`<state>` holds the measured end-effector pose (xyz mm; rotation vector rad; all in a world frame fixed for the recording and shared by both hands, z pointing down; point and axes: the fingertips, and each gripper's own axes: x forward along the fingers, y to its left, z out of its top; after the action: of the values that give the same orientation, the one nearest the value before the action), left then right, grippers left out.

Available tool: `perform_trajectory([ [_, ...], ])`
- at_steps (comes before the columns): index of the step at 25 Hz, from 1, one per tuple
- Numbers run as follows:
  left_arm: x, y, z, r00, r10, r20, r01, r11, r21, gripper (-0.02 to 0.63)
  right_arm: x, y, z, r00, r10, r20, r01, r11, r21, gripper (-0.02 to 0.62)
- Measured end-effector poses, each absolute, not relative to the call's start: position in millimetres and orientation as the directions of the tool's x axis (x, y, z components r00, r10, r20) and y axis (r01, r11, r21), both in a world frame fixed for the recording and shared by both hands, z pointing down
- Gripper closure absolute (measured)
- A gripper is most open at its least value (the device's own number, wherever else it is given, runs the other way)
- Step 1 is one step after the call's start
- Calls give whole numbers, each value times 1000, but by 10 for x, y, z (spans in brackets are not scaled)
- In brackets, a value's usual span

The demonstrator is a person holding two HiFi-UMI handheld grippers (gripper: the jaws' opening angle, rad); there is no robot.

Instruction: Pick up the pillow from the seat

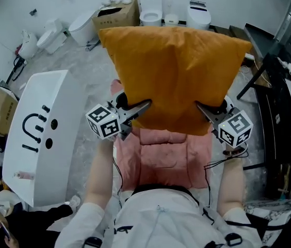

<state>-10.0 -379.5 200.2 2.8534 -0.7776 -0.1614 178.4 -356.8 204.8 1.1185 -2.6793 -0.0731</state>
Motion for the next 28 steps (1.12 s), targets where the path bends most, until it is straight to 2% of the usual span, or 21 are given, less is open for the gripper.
perform_trajectory([
  [6,-40,-3816,1701,855,-511,-87,-498,-857,133,257,1842,-3590,1861,-684,-715,145,-702,699,137,391],
  [28,89,-3901,1581,852,-508,-130,-495,-861,118,259,1963,-3714,1718,-686,-716,126,-694,697,181,391],
])
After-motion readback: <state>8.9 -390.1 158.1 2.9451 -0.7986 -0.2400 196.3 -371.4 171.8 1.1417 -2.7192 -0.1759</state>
